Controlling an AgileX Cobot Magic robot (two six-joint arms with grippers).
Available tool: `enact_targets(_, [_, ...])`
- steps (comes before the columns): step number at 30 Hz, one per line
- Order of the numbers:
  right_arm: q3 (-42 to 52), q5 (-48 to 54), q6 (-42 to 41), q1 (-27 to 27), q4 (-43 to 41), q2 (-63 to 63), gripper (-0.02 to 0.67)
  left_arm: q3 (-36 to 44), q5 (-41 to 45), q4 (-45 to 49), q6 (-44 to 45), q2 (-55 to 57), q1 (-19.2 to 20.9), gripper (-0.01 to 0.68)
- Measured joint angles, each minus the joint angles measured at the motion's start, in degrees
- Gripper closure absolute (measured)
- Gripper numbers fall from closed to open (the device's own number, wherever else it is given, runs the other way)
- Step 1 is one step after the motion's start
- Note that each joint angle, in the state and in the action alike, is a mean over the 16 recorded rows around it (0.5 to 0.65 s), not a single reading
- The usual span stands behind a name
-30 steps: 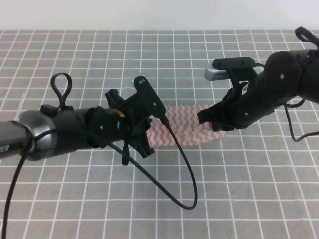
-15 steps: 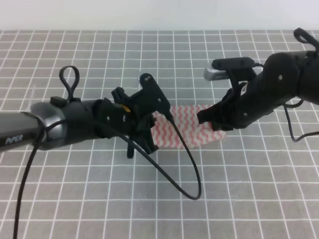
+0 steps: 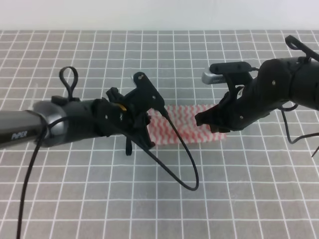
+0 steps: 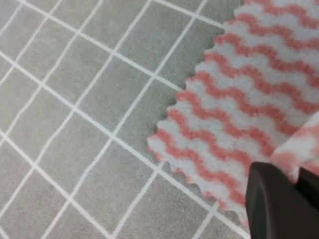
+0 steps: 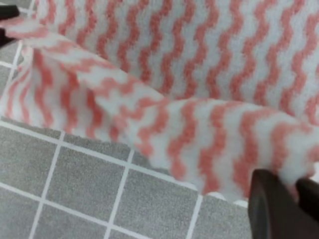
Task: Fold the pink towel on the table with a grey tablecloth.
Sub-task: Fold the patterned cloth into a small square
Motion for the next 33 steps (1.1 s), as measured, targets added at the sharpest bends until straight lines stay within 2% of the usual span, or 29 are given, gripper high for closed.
enact_targets(13, [0.0,-2.8,0.0,-0.3,-0.1,0.7,0.669,-2.6,1.6,0.0,0.0,2.0,0.1,0.673])
enact_targets(33, [0.0,-6.5,0.0,-1.2,0.0,2.6,0.667,-2.8,-0.4,0.0,0.0,2.3,1.3,0.673])
